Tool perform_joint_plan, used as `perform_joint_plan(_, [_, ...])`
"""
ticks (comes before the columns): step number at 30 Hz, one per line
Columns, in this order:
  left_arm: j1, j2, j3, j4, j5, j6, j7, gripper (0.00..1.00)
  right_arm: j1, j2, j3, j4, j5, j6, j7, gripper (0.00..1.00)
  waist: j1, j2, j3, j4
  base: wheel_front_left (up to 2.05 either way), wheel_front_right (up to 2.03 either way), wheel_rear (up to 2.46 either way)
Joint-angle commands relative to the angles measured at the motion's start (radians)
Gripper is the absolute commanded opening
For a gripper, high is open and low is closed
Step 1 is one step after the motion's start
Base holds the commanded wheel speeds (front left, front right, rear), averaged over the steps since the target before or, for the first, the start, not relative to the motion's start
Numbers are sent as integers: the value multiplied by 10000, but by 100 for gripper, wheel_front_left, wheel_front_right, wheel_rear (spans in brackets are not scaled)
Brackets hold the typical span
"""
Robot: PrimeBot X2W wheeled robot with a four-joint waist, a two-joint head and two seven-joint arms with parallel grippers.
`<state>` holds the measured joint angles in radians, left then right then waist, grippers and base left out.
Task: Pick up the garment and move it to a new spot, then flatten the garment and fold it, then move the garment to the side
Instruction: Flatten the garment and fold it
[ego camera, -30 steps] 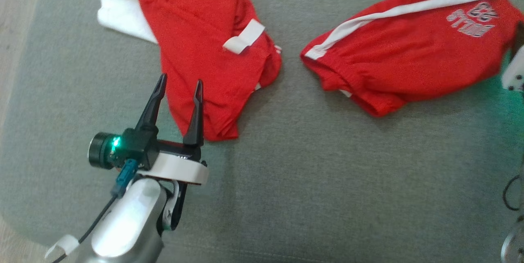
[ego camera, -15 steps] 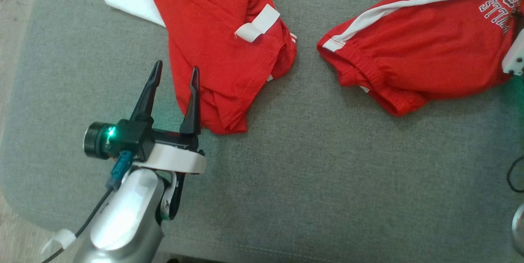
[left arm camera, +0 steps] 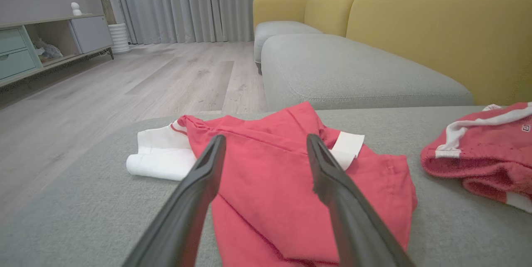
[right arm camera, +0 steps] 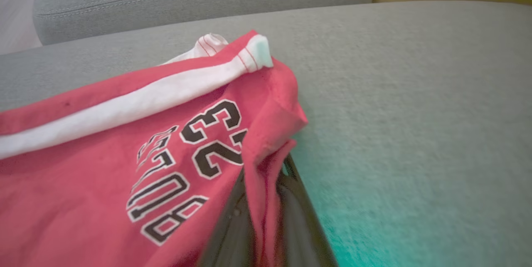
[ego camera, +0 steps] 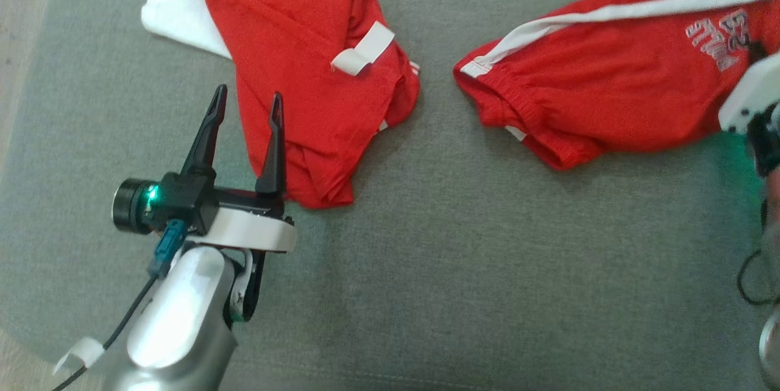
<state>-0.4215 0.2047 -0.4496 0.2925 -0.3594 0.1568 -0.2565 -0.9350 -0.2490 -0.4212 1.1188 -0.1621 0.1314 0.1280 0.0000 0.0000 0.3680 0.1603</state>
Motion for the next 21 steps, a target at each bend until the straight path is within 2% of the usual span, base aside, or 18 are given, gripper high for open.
perform_joint_plan(1, [67,131,508,-192,110,-50,-53,100,314,-189,106,-179,138,-7,-252,0,0,0,-422,-239,0,0,0])
perform_joint_plan(10, [558,37,685,-89,174,-121,-53,100,1463,-474,-346,-483,610,-7,-287,0,0,0,-1205,-608,0,0,0])
perform_joint_plan(21, [936,-36,805,-71,247,-205,-53,100,2938,-14,-695,-1766,867,-7,-22,0,0,0,-1559,-675,0,0,0])
